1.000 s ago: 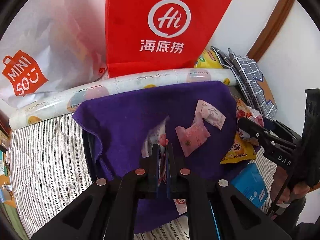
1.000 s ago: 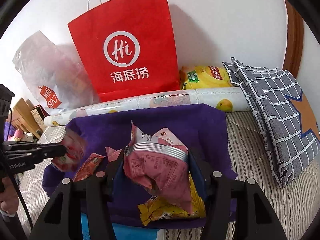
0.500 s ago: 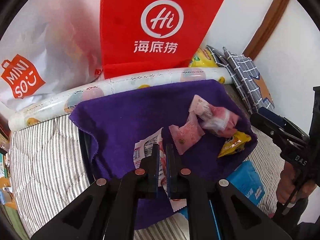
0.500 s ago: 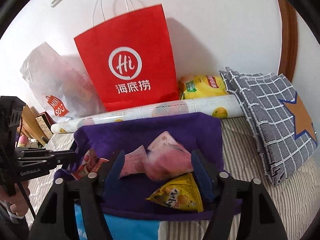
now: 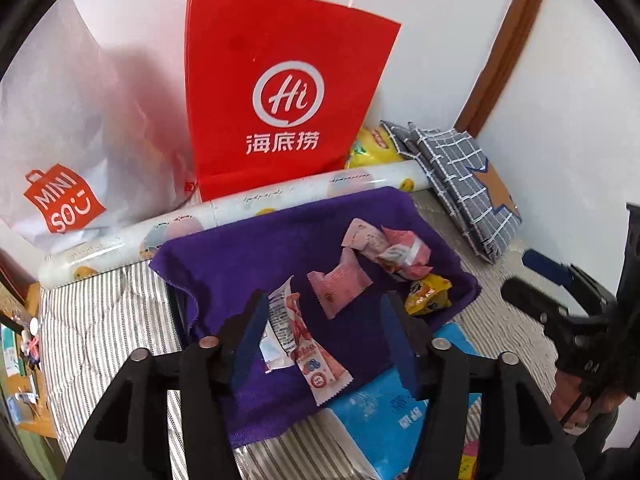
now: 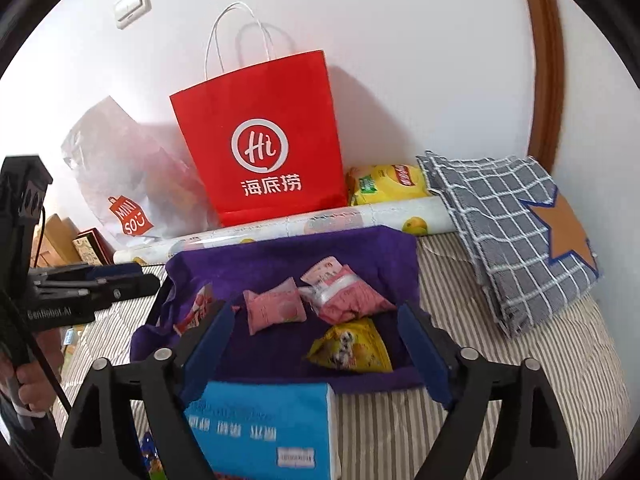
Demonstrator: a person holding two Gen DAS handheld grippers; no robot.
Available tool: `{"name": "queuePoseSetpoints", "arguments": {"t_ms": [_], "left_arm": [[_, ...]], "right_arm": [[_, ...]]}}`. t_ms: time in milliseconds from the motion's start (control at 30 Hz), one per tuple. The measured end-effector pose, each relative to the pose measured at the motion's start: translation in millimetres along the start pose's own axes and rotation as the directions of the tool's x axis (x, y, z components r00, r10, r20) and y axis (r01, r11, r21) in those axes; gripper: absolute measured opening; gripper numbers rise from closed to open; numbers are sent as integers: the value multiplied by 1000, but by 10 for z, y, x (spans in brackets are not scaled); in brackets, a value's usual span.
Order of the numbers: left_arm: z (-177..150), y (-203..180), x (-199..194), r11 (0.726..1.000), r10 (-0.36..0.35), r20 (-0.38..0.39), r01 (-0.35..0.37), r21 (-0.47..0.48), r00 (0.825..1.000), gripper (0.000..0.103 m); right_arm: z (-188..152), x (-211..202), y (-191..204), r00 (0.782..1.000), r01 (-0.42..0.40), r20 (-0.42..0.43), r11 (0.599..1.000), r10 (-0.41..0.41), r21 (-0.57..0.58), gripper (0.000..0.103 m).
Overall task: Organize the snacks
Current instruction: 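Open both tools to drop the packets onto the purple towel, then move both open tools back toward the remaining snack pile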
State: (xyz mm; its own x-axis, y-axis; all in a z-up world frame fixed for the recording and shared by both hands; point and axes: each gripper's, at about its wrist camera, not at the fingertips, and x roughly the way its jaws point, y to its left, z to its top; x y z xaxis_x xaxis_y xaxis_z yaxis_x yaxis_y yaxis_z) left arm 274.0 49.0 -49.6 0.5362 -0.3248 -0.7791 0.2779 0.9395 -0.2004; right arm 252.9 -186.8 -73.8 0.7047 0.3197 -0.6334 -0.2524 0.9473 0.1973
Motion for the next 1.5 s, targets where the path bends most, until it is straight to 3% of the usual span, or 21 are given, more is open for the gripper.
{"name": "queuePoseSetpoints", "arguments": {"t_ms": [333,533,600,733,900,1200,1500], "left_arm": [[5,-125,-170,1000,-12,8,12,14,1000,67],[-35,-251,-283,999,-15,47,12,48,999,67],[-57,-314,-338,997,-7,64,3,71,998,67],[-113,-429,-448,995,0,88,-9,99,996,67],[-251,-485,-511,994,-7,91,-3,108,996,67],[-665,-307,-506,998,-10,24,9,57,1000,67],[-1043,35,-515,998,1,-24,-2,-62,1000,67]], "right_arm": [[-255,-355,-106,985,173,-6,983,-173,56,90],[-416,-618,-149,993,90,68,995,-93,51,90],[-463,-675,-128,988,128,86,991,-130,29,90],[-556,-695,-106,982,180,60,984,-180,1,90],[-692,-692,-92,991,136,5,991,-136,18,90],[-901,-626,48,996,86,-40,996,-85,6,90],[-1049,-583,185,996,44,-83,999,-45,-9,90]]}}
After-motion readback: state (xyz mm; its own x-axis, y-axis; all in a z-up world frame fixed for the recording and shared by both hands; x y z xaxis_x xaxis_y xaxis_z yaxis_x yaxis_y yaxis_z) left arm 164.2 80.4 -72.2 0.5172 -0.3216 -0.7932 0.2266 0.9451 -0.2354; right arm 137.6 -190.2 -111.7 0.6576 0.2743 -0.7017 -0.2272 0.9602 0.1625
